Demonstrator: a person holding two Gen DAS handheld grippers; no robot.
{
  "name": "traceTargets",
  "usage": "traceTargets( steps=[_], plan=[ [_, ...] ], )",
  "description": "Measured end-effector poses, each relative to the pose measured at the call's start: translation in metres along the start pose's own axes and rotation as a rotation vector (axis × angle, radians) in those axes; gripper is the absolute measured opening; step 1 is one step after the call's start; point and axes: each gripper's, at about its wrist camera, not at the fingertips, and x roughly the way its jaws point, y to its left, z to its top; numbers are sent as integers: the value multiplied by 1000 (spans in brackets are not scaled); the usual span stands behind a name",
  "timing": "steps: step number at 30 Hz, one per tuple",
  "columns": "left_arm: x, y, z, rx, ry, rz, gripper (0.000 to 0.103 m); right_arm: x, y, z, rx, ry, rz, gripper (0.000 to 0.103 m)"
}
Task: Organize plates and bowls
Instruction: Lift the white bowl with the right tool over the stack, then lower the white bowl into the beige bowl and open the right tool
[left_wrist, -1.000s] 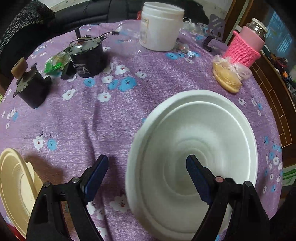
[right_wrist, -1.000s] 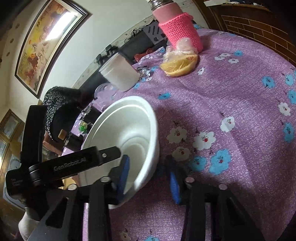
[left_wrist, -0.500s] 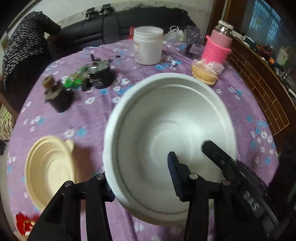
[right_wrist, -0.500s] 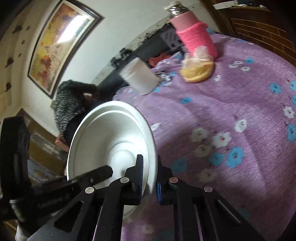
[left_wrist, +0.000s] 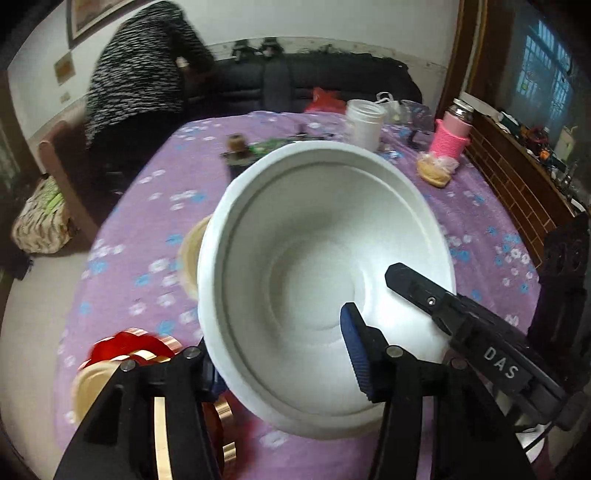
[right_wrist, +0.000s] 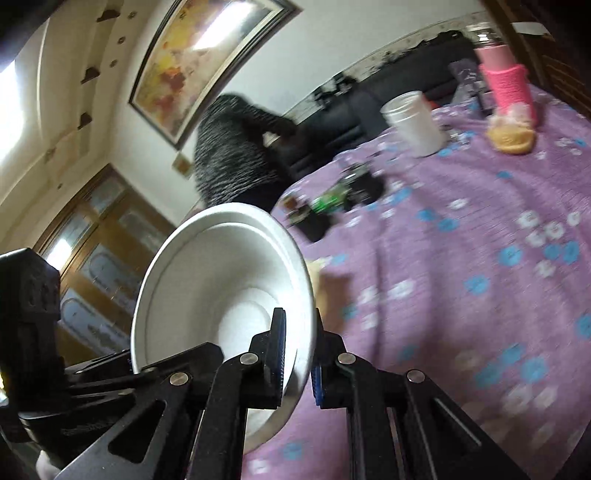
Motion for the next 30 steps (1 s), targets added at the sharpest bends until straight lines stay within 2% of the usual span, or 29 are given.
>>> traceTargets(
  steps=[8, 14, 21, 25, 30],
  plan=[
    [-38, 104, -29, -146, -26, 61, 52, 48, 92, -28, -109, 120, 43, 13],
    [-28, 160, -48, -253, 30, 69, 57, 94, 138, -58, -162, 238, 22, 15],
    [-9, 175, -57, -296, 77, 20, 57, 121, 130, -78, -100, 316, -11, 15],
    [-21, 173, -62, -299, 53, -14, 57, 111, 136, -73, -129, 294, -22, 15],
    [-44, 168, -75, -270, 7, -5, 57, 95, 149, -73, -173, 284, -3, 15]
  ],
)
